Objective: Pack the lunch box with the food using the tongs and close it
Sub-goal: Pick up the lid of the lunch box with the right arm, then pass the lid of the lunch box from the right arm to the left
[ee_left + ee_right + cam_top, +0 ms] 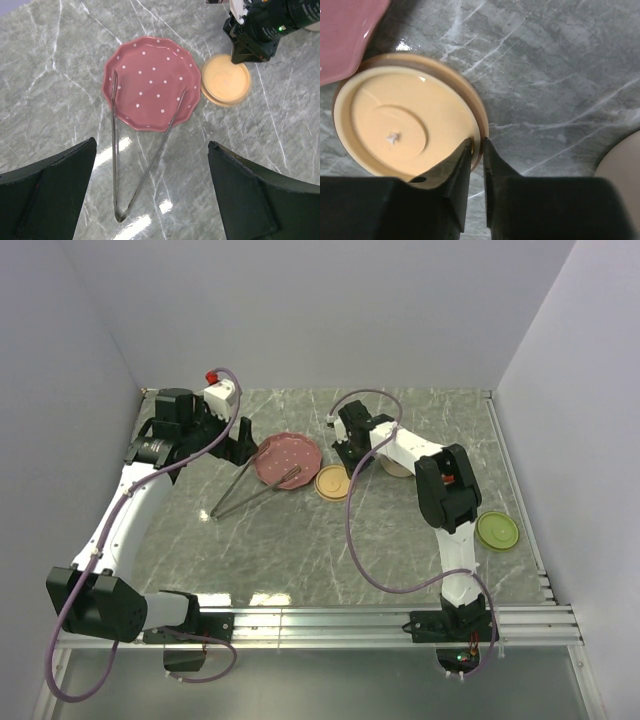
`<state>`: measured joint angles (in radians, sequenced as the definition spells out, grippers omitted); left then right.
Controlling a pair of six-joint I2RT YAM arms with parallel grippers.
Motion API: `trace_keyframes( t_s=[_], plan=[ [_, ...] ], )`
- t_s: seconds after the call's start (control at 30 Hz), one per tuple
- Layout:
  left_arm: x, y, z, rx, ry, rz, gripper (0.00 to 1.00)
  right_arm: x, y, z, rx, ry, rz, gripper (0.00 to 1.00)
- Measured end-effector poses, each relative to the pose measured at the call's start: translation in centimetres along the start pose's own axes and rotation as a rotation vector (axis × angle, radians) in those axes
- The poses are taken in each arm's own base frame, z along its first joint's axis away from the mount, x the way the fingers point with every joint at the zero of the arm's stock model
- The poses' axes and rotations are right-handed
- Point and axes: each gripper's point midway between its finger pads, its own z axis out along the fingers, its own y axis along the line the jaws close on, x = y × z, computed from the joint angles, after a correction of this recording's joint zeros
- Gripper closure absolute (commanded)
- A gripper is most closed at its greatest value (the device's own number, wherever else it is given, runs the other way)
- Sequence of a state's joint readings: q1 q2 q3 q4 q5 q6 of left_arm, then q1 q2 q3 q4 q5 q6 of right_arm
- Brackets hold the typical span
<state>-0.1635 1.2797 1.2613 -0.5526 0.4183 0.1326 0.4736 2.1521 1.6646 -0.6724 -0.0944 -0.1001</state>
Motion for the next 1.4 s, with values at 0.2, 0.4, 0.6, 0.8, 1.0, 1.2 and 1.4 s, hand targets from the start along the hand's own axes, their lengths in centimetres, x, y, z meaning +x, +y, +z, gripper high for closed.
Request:
trace_keyframes(
  t_s=[0.2, 0.4, 0.6, 0.8, 1.0, 1.2, 1.4],
  plan=[
    [-0.6, 0.0, 0.0, -0.006, -0.023, -0.015, 0.01, 0.0, 0.0, 0.0, -0.006, -0.001, 0.005, 1.0],
    [-3.0, -1.8, -0.9, 0.087, -0.058, -0.038, 0.01, -0.8, 0.4, -2.5, -0.092, -0.055, 0.044, 1.0],
    [-5.8, -6.7, -2.2, 0.357, -0.142, -0.125, 0.07, -5.8, 1.4, -12.9, -0.245, -0.343, 0.071, 1.0],
    [-4.2, -10.5, -1.8, 0.633, -0.131, -0.382, 0.15, -9.3, 5.3, -23.0, -0.434, -0.624, 0.004, 1.0],
    [-3.7, -12.1, -2.0, 0.792, -0.18, -0.563, 0.3, -8.8, 7.7, -23.9, -0.579, -0.645, 0.009, 1.0],
    [-6.2, -14.1, -4.3, 0.915, -0.298, -0.556, 0.34, -7.8, 8.7, -23.1, -0.65, -0.606, 0.034, 1.0],
    [-7.4, -14.7, -4.4, 0.962, -0.343, -0.6, 0.4, -7.5, 9.3, -23.6, -0.688, -0.62, 0.022, 1.0]
  ],
)
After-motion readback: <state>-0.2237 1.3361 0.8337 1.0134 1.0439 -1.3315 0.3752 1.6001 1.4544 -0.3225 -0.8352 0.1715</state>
